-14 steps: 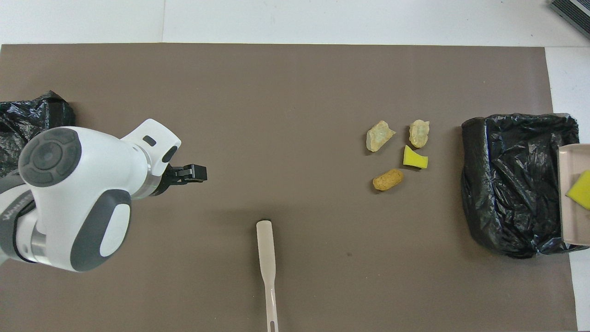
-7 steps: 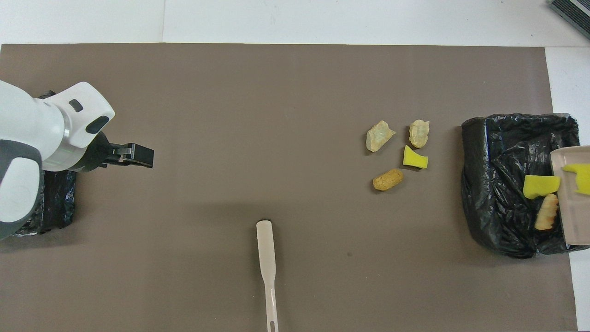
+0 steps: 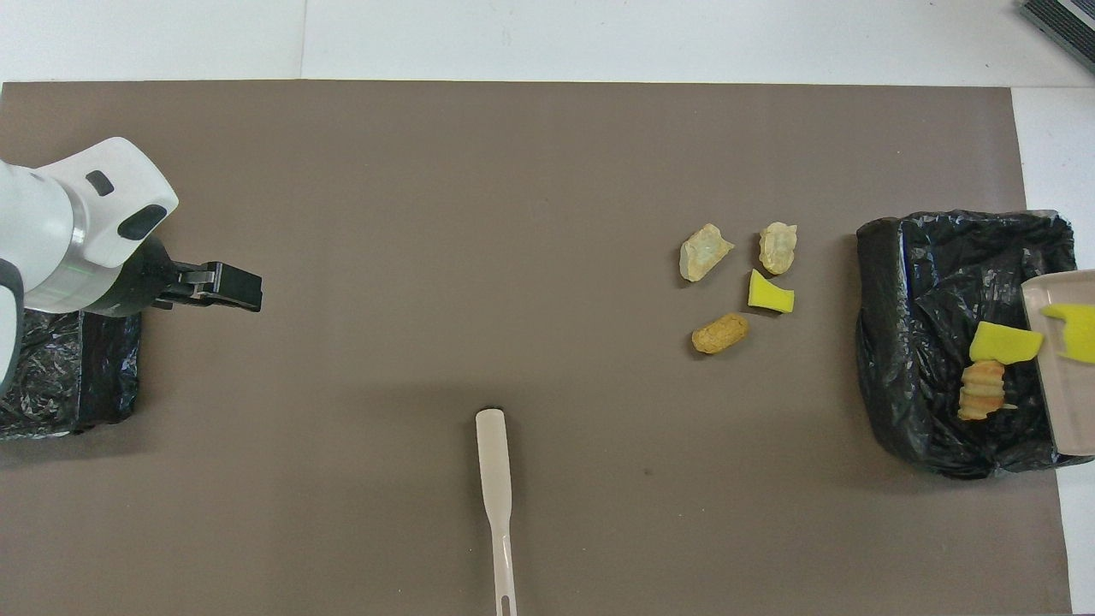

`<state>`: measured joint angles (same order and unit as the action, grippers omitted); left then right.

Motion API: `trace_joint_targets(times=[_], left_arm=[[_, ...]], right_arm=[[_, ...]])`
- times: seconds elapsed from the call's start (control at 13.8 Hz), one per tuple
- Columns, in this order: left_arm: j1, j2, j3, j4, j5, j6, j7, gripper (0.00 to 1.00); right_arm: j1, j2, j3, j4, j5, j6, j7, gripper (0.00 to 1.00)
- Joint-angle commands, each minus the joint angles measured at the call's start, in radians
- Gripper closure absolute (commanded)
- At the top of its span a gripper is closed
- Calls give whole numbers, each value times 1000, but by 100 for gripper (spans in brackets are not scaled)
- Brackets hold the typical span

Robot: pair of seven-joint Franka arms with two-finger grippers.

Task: Sweep and dump trash in bin
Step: 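Tip the dustpan over the black bag with the right gripper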

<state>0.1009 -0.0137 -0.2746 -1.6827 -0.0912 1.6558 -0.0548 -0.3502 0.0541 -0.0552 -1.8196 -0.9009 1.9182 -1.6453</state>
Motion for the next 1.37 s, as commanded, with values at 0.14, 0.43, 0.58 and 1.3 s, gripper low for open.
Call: trace_joint_targets(times=[0.14, 0.43, 0.58, 1.3], left_arm=[[-35, 3, 30, 52, 65, -57, 10, 0], [-197, -3, 208, 61, 74, -82, 10, 0], [-222, -8, 236, 69, 79, -102, 10, 0], [-181, -8, 232, 155, 76, -133, 58, 0]], right_arm=[[-4, -33, 57, 8, -38, -131, -4, 100], [-7, -71, 64, 6, -36, -166, -37, 100], [-21, -82, 60, 6, -30, -173, -59, 100], [-15, -106, 52, 129, 236, -318, -74, 100]])
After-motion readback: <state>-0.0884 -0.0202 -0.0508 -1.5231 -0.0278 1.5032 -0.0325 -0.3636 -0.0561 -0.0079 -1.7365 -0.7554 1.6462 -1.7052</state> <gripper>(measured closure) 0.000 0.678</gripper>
